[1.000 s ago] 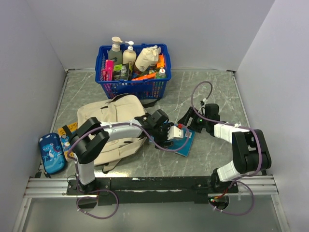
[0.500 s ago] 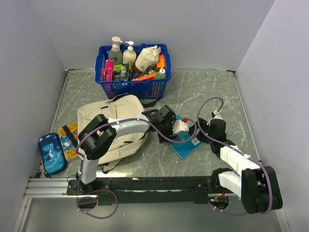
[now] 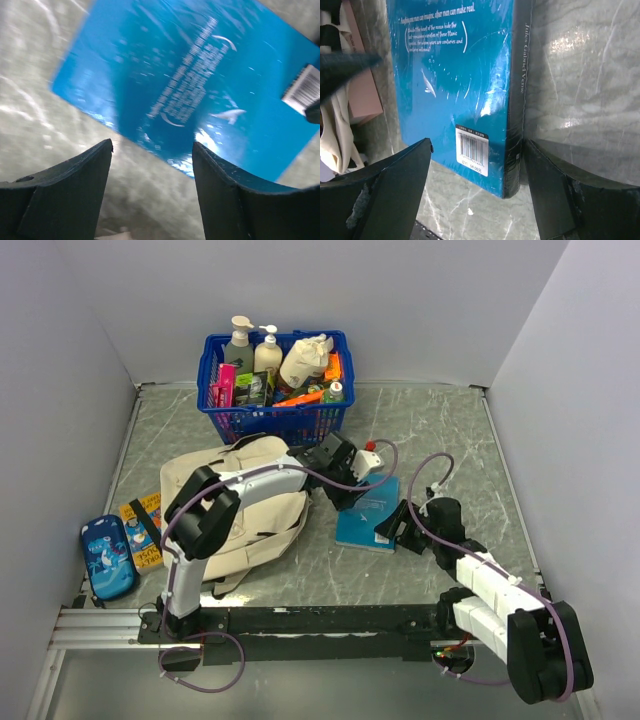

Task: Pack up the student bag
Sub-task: Adjust the book at the center of the board.

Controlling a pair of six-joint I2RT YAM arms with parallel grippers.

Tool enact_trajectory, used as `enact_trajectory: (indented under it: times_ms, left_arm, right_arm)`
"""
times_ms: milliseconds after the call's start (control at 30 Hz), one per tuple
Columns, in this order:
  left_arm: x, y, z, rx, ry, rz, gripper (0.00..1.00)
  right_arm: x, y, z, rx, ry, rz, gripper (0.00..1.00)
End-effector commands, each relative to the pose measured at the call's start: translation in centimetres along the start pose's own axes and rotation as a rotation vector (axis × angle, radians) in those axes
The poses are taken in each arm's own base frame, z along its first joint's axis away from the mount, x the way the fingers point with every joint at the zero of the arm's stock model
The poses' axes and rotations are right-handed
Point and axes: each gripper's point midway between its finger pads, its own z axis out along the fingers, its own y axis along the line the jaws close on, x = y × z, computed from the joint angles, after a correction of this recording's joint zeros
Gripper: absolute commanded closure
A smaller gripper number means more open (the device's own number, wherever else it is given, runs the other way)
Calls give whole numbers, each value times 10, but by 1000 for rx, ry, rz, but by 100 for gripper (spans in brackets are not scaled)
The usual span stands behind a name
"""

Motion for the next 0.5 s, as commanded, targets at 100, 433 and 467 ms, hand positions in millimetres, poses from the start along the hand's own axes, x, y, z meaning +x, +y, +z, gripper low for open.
enact_trajectory:
  times_ms: [100, 433, 467]
  left_arm:
    - [2, -4, -5, 32, 26, -164, 31]
    - [12, 16, 6, 79, 40, -269, 30]
    - [12, 16, 10, 89, 42, -275, 30]
  right_arm:
    - [-24, -3, -1, 63, -71, -8, 16]
    - [-83, 8, 8, 90, -270, -5, 12]
    - [-83, 8, 11, 86, -261, -5, 12]
